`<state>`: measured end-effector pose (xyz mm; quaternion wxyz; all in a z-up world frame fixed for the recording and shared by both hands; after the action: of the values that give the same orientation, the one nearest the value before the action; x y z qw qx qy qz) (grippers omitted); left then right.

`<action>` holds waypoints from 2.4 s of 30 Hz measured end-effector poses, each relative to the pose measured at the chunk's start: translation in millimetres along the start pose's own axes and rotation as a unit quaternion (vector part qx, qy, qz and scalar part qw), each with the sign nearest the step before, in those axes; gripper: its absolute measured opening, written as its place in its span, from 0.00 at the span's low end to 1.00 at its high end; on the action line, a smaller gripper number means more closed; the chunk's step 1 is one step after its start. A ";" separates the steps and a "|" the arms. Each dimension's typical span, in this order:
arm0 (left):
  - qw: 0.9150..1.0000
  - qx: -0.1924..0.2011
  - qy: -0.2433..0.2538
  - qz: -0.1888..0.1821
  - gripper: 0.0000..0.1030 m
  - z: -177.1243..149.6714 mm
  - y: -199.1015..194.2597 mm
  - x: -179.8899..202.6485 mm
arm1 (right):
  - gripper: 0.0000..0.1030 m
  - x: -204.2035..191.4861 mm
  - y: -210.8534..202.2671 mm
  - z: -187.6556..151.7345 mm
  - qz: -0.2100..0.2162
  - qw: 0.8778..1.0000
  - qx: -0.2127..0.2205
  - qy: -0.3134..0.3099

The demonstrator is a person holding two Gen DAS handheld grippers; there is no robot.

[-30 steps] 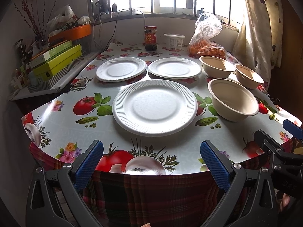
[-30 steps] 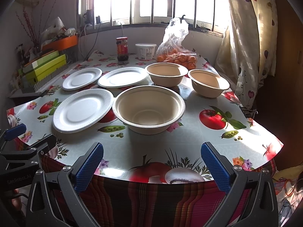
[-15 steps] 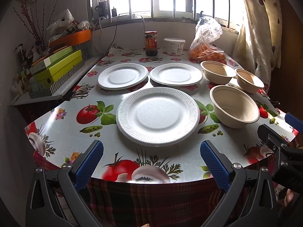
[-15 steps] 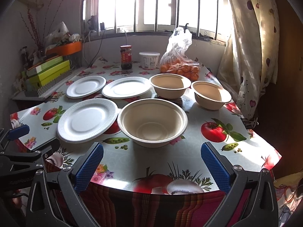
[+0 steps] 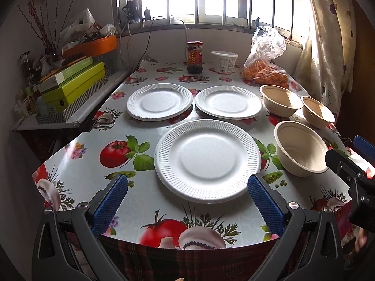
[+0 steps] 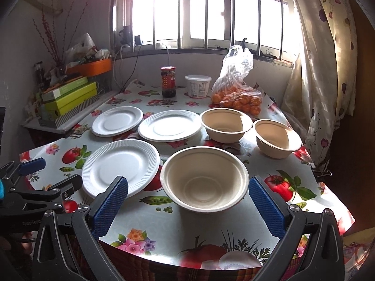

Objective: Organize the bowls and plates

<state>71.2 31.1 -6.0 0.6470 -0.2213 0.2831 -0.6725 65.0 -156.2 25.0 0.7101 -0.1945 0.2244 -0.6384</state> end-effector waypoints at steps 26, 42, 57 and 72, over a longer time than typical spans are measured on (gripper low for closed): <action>0.996 -0.037 -0.085 0.006 0.62 64.8 64.4 -112.8 | 0.59 -62.5 96.4 110.5 0.128 0.986 -0.068 -0.086; 0.989 -0.068 -0.126 -0.033 0.62 102.4 129.4 -151.2 | 0.59 -103.1 205.2 153.7 0.194 0.961 -0.140 -0.137; 0.969 -0.115 -0.210 -0.070 0.62 92.0 191.1 -182.6 | 0.28 -110.4 314.9 152.5 0.223 0.943 -0.234 -0.082; 0.947 -0.134 -0.261 -0.131 0.42 87.8 221.6 -184.6 | 0.23 -120.0 355.8 142.8 0.238 0.929 -0.276 -0.065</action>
<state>306.6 206.0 -76.1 0.5690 -0.5086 0.1608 -0.6259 427.5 0.5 -49.2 0.7726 -0.3645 0.3851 -0.3491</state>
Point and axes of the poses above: each gripper's, at about its wrist camera, not at the fingertips, and y roughly the way its jaws point, x to its right, z to its top, the point moved 5 cm from there along y, roughly the way its jaws point, and after that the axes turned 4 degrees about y, right-handed, at the moved point
